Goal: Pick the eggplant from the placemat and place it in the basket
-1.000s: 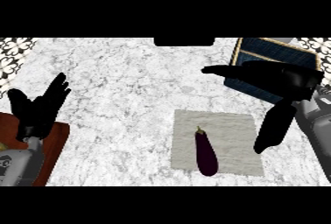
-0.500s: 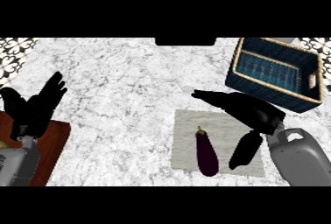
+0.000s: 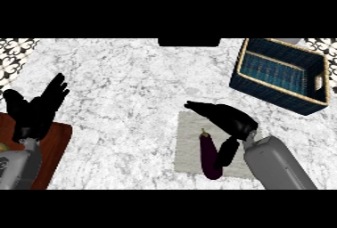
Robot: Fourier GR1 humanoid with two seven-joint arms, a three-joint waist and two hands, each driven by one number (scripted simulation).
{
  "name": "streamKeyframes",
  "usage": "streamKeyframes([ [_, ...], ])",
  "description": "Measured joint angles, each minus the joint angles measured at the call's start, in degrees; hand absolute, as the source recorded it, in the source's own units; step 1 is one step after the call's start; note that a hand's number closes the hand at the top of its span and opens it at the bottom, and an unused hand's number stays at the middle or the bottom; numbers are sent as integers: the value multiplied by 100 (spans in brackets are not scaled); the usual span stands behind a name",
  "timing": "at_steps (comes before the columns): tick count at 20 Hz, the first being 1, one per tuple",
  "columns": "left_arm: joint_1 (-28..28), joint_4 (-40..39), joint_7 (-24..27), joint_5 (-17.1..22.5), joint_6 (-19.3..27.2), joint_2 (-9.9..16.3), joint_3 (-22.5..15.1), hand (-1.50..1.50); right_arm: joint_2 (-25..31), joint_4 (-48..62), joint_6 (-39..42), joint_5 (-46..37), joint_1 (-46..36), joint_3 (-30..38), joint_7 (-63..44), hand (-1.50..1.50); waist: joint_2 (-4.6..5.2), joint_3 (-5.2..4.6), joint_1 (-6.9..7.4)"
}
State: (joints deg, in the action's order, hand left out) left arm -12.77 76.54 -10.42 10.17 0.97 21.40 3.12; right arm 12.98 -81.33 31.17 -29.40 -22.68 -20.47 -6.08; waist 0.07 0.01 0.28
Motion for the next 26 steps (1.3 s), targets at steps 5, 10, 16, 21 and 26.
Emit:
streamKeyframes([
  [5, 71, 97, 14, -126, -17, -128, 43, 0, -81, 497, -60, -489, 18, -134, 304, -150, -3, -1, -2],
  [10, 82, 34, 60, -241, -121, -209, 186, 0, -191, 674, 46, -836, 63, -82, 471, -150, -5, -1, -13],
  [16, 113, 303, -179, -366, -107, -369, 233, 0, -64, 735, 191, -976, 183, 218, 991, -150, -8, -1, -19],
  [21, 21, 324, -323, -353, -266, -323, 392, 0, -77, 621, 411, -985, 326, 334, 1286, -150, -8, 0, -25],
  [26, 70, 327, -274, -461, -305, -435, 440, 0, -173, 427, 485, -1195, 520, 297, 1358, -150, -9, -2, -25],
])
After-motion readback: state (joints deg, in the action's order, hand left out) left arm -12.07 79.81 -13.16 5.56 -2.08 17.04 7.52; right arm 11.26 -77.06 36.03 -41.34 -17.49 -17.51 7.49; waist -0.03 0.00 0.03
